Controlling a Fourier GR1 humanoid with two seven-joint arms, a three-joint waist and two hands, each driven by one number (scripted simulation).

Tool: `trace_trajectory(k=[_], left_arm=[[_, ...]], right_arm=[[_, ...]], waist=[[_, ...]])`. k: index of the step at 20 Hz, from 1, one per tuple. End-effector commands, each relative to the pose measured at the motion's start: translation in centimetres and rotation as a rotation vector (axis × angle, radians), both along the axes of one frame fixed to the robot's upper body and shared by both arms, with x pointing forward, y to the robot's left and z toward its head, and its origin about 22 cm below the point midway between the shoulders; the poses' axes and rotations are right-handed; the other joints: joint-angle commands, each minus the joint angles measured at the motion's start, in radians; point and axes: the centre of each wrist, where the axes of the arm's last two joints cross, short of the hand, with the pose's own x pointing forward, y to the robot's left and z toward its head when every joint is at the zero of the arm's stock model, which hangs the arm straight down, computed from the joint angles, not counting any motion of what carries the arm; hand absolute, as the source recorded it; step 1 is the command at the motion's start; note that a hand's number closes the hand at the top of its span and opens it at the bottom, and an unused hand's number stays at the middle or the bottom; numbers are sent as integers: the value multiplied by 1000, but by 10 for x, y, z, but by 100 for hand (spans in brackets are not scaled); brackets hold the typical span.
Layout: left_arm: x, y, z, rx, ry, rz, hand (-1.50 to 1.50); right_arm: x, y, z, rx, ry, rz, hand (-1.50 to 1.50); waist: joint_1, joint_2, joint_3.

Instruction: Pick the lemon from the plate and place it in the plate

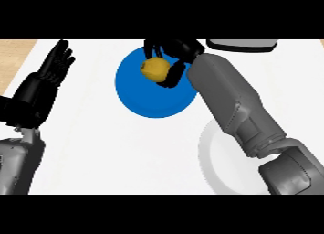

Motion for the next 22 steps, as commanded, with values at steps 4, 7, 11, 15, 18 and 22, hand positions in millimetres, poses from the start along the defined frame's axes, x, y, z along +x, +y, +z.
trace_trajectory(k=[4,7,11,15,18,22], left_arm=[[4,-7,-8,1,-11,-48,0],[0,-26,-12,4,17,-75,0],[9,-25,-4,11,-14,-74,0],[12,-14,5,12,-14,-84,0],[11,-28,-7,1,-19,-87,0],[18,-22,4,-9,-14,-66,0]], right_arm=[[-10,-8,-44,-49,73,-81,150],[-8,-4,-36,-25,127,-133,-150],[-9,-5,-39,14,191,-76,-150],[-11,-12,-50,162,235,-55,-150],[-8,-8,-39,295,250,-86,-150],[-7,-8,-38,421,337,-72,-150]], waist=[[42,13,-1],[67,6,0],[79,18,0],[79,13,1],[86,9,1],[53,13,1]])
